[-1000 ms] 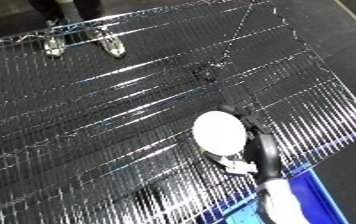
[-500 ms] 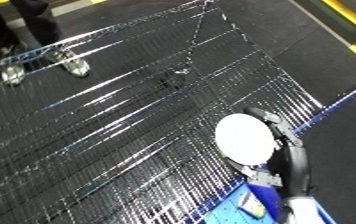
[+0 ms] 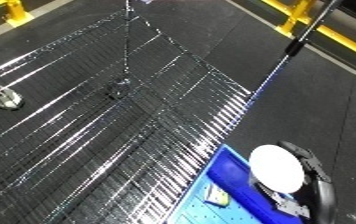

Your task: Pick up the object and place it into the box

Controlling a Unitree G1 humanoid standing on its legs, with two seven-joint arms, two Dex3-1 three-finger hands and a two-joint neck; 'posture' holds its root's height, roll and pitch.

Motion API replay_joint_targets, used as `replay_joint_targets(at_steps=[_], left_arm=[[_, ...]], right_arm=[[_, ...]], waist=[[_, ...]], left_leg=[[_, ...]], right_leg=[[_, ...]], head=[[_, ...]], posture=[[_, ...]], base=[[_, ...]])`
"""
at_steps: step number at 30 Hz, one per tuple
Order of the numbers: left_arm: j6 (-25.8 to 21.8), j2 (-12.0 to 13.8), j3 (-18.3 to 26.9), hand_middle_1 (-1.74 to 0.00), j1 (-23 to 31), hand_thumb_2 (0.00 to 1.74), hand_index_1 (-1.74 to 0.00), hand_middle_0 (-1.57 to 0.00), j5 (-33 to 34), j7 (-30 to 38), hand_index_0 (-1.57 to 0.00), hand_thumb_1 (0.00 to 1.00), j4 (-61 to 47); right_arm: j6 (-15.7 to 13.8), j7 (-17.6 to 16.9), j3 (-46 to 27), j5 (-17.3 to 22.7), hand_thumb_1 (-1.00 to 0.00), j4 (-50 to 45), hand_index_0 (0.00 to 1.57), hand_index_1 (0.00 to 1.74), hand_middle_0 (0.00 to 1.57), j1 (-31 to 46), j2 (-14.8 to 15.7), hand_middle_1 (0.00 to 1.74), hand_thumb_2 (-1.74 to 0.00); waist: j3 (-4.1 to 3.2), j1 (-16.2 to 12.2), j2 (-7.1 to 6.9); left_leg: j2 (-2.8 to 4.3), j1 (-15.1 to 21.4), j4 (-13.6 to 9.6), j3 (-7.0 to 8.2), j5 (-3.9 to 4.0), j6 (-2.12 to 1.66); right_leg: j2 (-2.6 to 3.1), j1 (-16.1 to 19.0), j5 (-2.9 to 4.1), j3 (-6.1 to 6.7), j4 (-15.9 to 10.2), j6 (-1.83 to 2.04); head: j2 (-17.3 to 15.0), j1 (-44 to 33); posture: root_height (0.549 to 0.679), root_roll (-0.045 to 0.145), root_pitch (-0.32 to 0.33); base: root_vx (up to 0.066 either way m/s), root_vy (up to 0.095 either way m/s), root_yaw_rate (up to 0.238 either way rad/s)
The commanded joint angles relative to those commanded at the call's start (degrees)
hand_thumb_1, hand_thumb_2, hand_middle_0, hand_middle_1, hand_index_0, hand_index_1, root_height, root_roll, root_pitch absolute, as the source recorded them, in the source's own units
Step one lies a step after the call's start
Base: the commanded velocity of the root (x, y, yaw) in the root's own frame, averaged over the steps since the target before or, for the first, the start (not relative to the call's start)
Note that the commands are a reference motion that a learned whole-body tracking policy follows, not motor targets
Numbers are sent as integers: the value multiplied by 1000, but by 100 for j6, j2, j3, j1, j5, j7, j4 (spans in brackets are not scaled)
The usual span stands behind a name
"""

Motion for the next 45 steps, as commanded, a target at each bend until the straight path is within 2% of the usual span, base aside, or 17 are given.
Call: replay_joint_targets(at_steps=[3,8,14,20,24,29,35,39,45], left_arm=[[-86,-58,-5,-1740,-38,1740,-1740,-1570,-7,-10,-1570,1000,110],[-140,-101,-45,-1740,-100,1740,-1740,-1570,-42,12,-1570,1000,192],[-121,-112,-106,-1740,-174,1740,-1740,-1570,-126,-4,-1570,1000,262],[-60,-138,-149,-1740,-219,1740,-1740,-1570,-163,-3,-1570,1000,343],[-30,-134,-142,-1740,-174,1740,-1740,-1570,-207,12,-1570,1000,333],[-28,-143,-92,-1740,-72,1740,-1740,-1570,-254,33,-1570,1000,274],[-45,-174,-25,-1740,65,1740,-1740,-1570,-274,122,-1570,1000,90],[-15,-184,-1,-1740,67,1740,-1740,-1570,-248,189,-1570,1000,15],[40,-148,50,-1740,7,1740,-1740,-1570,-160,183,-1570,1000,15]], right_arm=[[-185,101,-116,257,-550,370,864,957,864,136,13,957,-957],[-494,382,-230,731,-300,976,471,522,471,264,0,522,-522],[-680,635,-193,1099,0,1544,0,0,0,210,-23,0,0],[-694,664,-138,1132,0,1820,0,0,0,133,-56,0,0],[-630,684,-121,1073,0,1722,0,0,0,144,-35,0,0],[-598,898,-3,825,0,1351,0,0,0,222,103,0,0],[-362,1280,365,259,0,500,0,0,0,229,317,0,0],[-175,1414,661,-112,0,78,0,0,0,89,399,0,0],[48,1583,1006,-400,0,-259,0,0,0,-284,469,0,0]], waist=[[0,-103,36],[0,-189,117],[-6,-155,190],[-61,-76,189],[-75,-33,177],[-88,37,131],[-115,233,8],[-130,428,-101],[-123,769,-275]], left_leg=[[6,80,-26,59,-22,0],[-16,172,-125,91,-15,-12],[-50,275,-173,48,9,-36],[-70,353,-237,-12,23,-50],[-76,353,-231,-43,39,-56],[-94,353,-238,-103,73,-60],[-149,378,-378,-240,178,-66],[-171,347,-460,-355,238,-66],[-184,236,-551,-556,381,-93]], right_leg=[[7,43,13,53,-65,15],[-23,87,51,99,-174,51],[-79,219,78,107,-278,65],[-108,356,94,74,-354,72],[-100,384,81,54,-341,59],[-84,440,64,19,-325,37],[-65,569,63,-67,-394,5],[-56,630,66,-148,-425,-10],[-19,705,95,-315,-480,-49]], head=[[-113,47],[-347,159],[-666,242],[-906,213],[-1052,66],[-1200,-279],[-1327,-997],[-1352,-1468],[-1333,-2083]], posture=[[659,86,2],[660,90,3],[662,93,-6],[664,92,-14],[664,91,-17],[664,90,-23],[666,88,-31],[667,84,-33],[667,73,-33]], base=[[1,54,-152],[-12,38,-73],[-2,17,11],[23,-4,73],[21,1,81],[23,5,88],[20,-2,130],[-7,-59,175],[-30,-96,224]])
